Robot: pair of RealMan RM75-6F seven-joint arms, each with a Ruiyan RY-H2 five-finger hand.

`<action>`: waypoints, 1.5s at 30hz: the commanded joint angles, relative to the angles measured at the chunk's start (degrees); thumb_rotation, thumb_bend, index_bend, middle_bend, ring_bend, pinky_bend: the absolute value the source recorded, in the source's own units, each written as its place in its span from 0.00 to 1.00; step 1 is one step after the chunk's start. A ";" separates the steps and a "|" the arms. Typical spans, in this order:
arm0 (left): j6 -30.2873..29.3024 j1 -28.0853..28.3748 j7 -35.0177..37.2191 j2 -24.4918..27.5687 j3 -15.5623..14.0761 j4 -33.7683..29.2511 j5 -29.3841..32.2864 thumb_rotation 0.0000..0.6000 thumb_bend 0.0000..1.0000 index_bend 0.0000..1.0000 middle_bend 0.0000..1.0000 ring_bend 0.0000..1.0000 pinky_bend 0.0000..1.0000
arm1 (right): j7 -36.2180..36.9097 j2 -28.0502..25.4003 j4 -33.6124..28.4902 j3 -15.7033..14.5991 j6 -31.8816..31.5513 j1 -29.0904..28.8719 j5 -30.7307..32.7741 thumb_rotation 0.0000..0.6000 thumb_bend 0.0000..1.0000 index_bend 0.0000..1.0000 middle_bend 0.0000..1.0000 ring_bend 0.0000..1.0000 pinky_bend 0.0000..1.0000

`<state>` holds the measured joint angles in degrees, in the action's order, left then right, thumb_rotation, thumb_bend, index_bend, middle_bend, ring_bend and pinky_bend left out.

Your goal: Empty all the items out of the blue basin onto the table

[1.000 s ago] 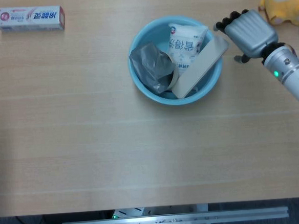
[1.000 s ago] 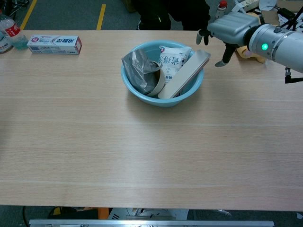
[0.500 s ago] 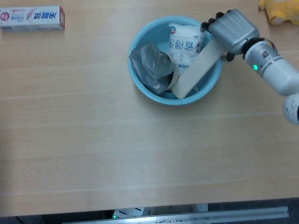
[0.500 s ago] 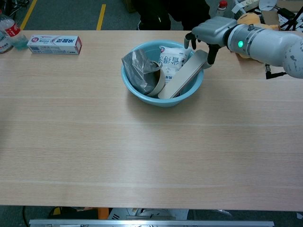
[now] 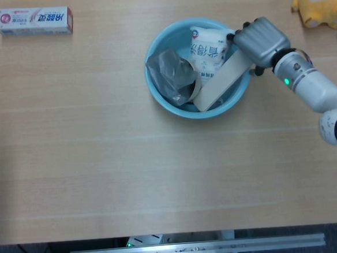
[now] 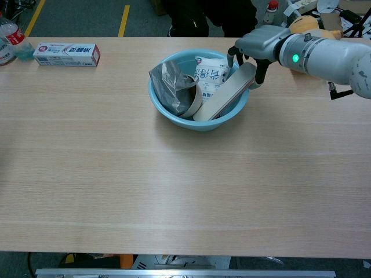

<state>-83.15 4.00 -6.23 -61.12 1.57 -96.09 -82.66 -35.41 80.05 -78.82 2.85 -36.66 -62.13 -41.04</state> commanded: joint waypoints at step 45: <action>0.72 0.38 0.99 -0.41 0.02 0.93 -0.35 1.00 0.22 0.29 0.29 0.25 0.22 | 16.78 -24.73 -17.23 2.62 -17.55 13.40 -15.82 1.00 0.33 0.62 0.64 0.56 0.64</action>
<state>-82.44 4.38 -5.23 -61.52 1.58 -95.16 -83.01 -20.00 56.96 -95.21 4.86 -53.01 -50.16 -56.20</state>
